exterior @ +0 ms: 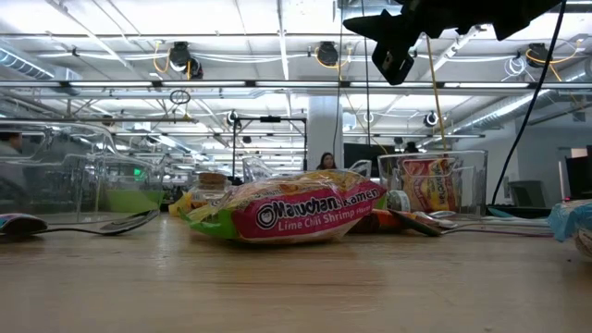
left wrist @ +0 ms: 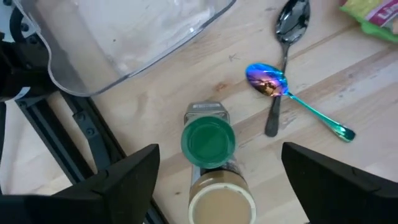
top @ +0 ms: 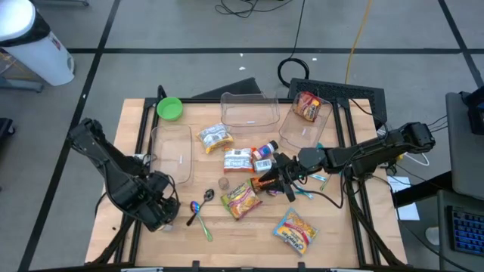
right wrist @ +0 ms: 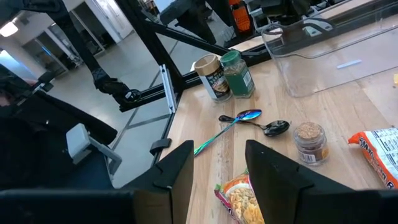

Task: Pick & Place Food Item
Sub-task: Put the green spice bottle into the middle transparent bin

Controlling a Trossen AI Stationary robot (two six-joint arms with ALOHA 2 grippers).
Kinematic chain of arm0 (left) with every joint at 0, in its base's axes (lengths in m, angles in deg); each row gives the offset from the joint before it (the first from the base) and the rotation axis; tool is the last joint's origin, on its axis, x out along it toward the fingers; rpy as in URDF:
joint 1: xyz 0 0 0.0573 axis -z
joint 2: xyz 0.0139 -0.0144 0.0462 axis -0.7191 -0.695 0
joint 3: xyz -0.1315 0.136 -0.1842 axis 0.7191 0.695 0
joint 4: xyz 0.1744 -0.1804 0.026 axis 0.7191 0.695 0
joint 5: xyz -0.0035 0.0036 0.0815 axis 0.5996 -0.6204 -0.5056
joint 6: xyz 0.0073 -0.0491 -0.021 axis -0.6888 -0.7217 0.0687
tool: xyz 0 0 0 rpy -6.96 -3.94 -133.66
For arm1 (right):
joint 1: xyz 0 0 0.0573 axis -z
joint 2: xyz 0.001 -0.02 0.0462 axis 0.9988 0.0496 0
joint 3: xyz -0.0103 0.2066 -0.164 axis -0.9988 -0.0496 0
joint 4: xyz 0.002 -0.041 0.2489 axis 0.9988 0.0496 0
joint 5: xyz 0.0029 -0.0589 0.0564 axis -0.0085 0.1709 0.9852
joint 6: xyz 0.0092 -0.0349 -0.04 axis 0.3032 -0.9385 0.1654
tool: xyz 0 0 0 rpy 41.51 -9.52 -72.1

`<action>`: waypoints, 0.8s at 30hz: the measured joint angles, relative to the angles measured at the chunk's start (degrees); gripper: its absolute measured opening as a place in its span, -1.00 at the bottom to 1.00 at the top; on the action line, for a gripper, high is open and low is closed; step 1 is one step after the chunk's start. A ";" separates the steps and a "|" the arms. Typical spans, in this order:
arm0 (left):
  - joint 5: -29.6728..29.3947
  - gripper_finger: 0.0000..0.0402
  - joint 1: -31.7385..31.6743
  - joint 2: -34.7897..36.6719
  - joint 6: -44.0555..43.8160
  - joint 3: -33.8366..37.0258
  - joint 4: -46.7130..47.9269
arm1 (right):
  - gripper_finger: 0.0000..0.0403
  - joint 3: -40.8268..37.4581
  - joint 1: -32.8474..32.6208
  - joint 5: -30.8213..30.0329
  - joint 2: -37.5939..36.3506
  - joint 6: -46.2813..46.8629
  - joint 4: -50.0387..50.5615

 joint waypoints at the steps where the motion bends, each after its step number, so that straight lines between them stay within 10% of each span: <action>1: 0.35 0.73 0.00 0.00 0.06 1.03 -1.00 | -0.30 0.00 0.00 0.00 0.00 0.00 0.00; 24: 4.00 0.73 -0.27 -0.02 -0.40 19.95 -22.70 | -0.30 0.00 -0.02 -0.03 0.00 0.81 0.09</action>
